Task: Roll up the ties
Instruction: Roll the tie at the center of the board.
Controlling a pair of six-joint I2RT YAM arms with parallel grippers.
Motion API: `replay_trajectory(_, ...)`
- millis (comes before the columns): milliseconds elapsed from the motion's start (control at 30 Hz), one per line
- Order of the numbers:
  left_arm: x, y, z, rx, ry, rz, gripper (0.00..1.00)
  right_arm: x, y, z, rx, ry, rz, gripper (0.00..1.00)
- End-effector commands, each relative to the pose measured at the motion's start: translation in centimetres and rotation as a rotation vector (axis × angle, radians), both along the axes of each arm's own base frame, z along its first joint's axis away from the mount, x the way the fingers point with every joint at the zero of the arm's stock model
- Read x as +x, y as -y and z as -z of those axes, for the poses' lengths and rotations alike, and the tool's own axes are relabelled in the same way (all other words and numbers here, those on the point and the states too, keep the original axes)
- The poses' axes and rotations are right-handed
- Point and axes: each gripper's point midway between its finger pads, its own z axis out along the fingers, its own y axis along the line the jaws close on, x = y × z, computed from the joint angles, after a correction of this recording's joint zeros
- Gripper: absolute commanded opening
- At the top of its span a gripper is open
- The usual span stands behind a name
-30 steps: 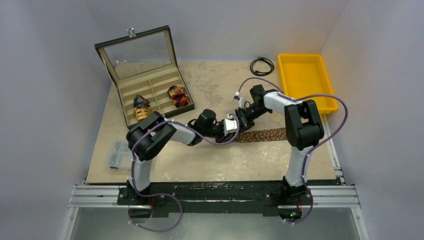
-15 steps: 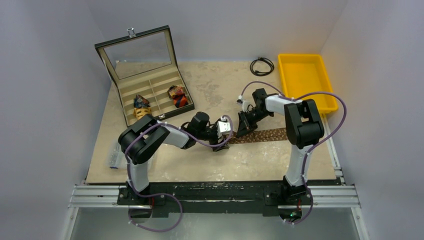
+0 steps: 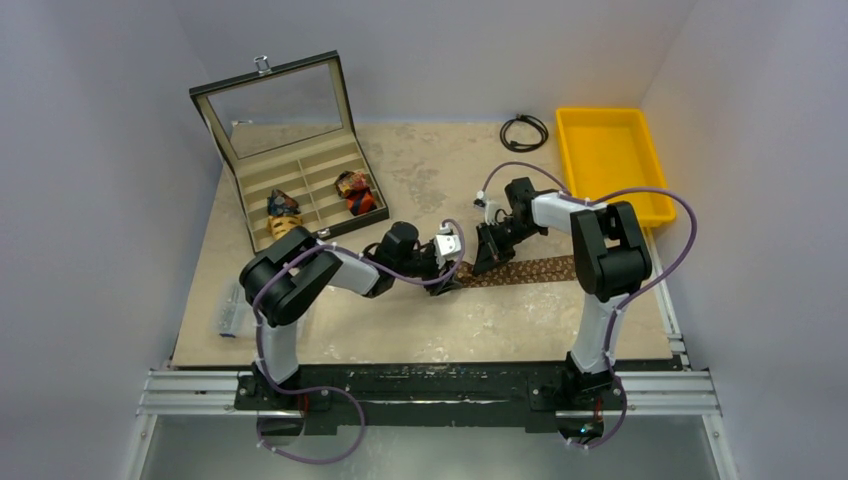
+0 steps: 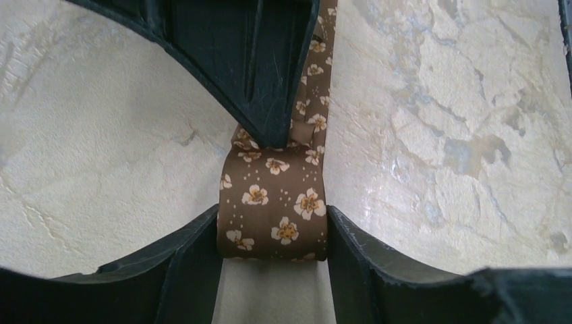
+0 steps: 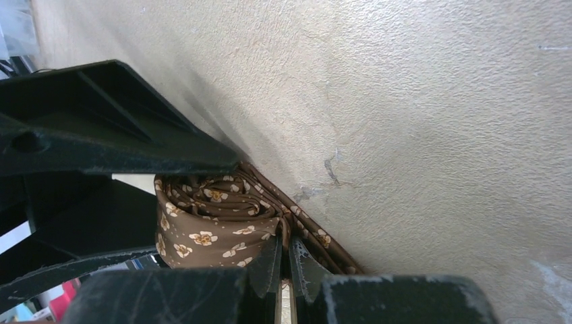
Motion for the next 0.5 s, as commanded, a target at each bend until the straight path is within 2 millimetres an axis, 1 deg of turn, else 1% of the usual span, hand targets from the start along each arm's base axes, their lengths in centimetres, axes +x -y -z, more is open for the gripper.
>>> replay_trajectory(0,1.5,2.0,-3.7,-0.101,0.074,-0.009,0.49,0.5,1.7,1.3,-0.105,0.064,-0.006,0.00)
replay_trajectory(100,1.5,2.7,-5.2,-0.126,0.099,0.003,0.41,0.1,1.8,2.0,-0.113,0.049,-0.008,0.00)
replay_trajectory(167,1.5,3.3,-5.9,-0.142,0.103,0.011,0.40,0.0,1.8,2.4,-0.111,0.044,-0.012,0.00)
replay_trajectory(233,1.4,4.0,-6.1,-0.149,0.107,0.023,0.40,0.0,1.6,2.4,-0.101,0.045,-0.011,0.00)
replay_trajectory(333,1.2,4.9,-5.1,-0.140,0.093,0.037,0.40,0.0,1.4,2.3,-0.083,0.043,-0.013,0.00)
replay_trajectory(467,0.8,5.4,-2.6,-0.117,0.060,0.053,0.43,0.1,1.1,2.1,-0.060,0.051,-0.022,0.00)
